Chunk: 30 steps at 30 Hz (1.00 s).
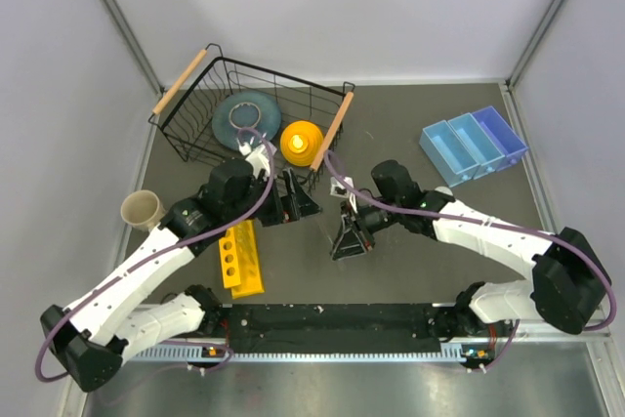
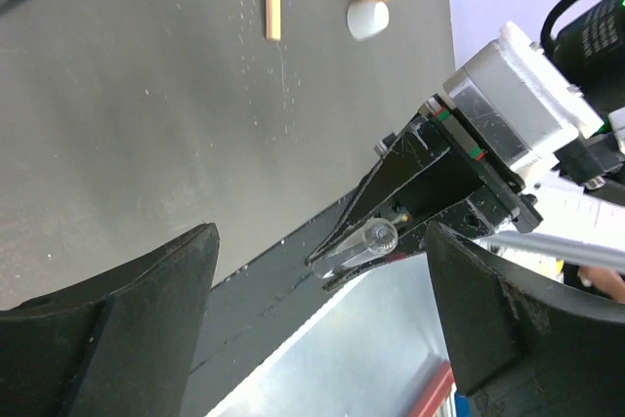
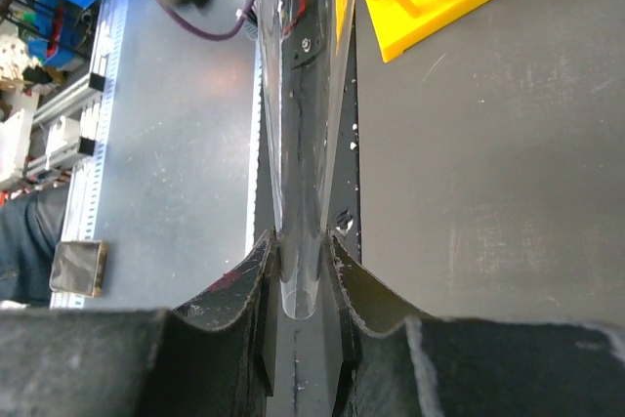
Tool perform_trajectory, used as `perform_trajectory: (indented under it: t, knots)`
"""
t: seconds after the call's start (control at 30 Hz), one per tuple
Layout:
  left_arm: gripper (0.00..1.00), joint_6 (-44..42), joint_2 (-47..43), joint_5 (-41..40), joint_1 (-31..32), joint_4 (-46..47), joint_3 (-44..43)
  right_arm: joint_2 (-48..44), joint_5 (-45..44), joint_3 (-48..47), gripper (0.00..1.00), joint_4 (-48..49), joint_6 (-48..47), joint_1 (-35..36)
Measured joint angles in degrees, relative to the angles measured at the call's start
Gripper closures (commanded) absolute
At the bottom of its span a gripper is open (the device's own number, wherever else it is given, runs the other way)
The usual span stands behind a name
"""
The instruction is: Organize the chemistry lab equipment
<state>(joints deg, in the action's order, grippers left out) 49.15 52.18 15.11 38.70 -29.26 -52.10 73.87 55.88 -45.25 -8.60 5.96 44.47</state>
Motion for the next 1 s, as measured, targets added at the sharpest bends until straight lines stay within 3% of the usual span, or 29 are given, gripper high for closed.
perform_trajectory:
  t: [0.17,0.4,0.7,1.0]
  knots:
    - [0.31,-1.6,3.3,4.9,-0.2,-0.8,-0.5,0.0,-0.3,-0.6,0.9,-2.8,-2.8,0.5]
    - [0.47,-2.6,5.0,9.3,-0.2,-0.4,-0.5,0.2,-0.6,-1.0,0.9,-4.6,-4.2,1.0]
    - [0.59,-2.6,6.6,13.7,-0.2,0.9,-0.5,0.9,-1.0,-2.0,0.9,-5.8,-6.3,2.1]
    - [0.87,-3.1,6.5,15.5,-0.2,2.1,-0.5,1.2,-1.3,-2.5,0.89,-6.1,-6.3,2.3]
